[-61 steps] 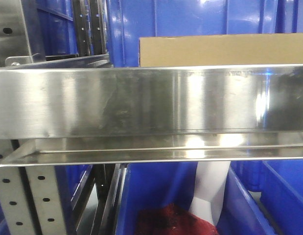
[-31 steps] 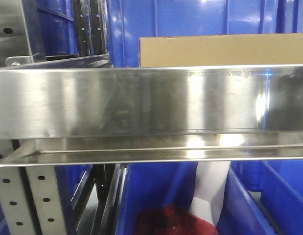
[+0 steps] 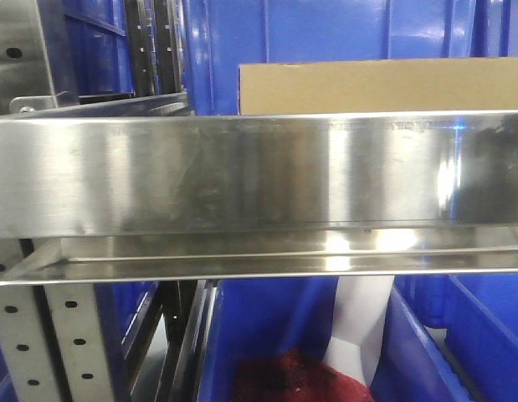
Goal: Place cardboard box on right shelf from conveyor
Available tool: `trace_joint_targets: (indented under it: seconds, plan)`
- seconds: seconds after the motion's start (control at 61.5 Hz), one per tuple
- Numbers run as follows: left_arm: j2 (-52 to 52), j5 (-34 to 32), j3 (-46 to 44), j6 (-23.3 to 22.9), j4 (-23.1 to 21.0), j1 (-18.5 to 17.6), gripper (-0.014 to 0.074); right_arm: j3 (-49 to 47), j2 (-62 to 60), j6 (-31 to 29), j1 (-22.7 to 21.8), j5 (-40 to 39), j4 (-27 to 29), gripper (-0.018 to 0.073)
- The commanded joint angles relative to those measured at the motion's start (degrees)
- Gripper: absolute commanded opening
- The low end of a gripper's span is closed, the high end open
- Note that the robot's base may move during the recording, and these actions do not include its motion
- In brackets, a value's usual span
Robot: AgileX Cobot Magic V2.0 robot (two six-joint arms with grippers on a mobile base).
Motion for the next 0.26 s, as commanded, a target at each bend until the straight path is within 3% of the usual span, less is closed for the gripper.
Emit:
trace_joint_targets:
  seconds: [0.0,0.244]
  plan:
    - [-0.7,-4.9,0.5,0.0,-0.3,-0.3,-0.0116,-0.3,-1.2,-0.1,-0.5,-5.0,0.0,0.0057]
    - [-0.7,-4.9,0.5,0.0,-0.3,-0.3,-0.0115,-0.3,-1.2,-0.1,-0.5,-5.0,0.0,0.0057]
